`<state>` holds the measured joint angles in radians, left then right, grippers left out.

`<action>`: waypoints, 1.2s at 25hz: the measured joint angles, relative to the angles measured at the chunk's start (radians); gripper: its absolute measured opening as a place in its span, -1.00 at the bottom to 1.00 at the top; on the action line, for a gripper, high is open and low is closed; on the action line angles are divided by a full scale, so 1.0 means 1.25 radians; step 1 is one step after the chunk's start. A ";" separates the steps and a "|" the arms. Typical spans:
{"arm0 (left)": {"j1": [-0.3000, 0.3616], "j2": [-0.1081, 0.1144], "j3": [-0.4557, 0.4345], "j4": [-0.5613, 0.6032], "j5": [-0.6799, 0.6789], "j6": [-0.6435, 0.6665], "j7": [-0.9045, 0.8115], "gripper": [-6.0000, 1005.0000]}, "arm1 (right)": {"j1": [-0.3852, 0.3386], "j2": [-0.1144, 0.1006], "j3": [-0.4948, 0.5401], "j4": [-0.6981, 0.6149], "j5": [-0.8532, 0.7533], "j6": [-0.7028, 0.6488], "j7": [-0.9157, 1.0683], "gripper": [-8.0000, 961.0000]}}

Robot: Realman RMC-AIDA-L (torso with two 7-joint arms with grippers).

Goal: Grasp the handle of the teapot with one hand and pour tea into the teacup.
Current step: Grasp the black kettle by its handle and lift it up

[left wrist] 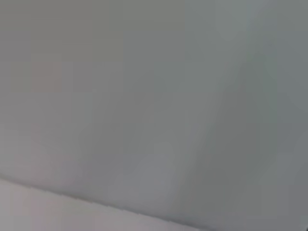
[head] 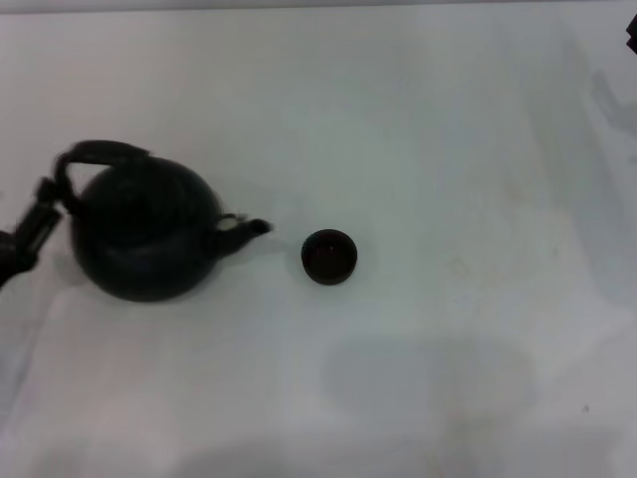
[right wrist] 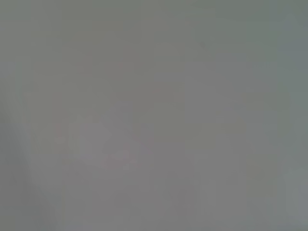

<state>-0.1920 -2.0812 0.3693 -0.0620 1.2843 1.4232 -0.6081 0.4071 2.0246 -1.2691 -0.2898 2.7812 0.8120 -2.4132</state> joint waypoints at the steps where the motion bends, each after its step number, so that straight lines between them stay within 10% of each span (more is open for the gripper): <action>1: -0.002 0.000 0.050 -0.005 0.004 0.028 0.056 0.78 | 0.007 0.000 0.006 0.010 0.000 0.000 0.000 0.73; 30: -0.001 0.000 0.107 -0.034 0.015 0.095 0.089 0.77 | 0.018 -0.003 0.070 0.034 0.000 0.000 -0.005 0.73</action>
<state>-0.1931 -2.0818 0.5028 -0.1051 1.3032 1.5416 -0.4971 0.4295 2.0203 -1.1810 -0.2469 2.7811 0.8114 -2.4198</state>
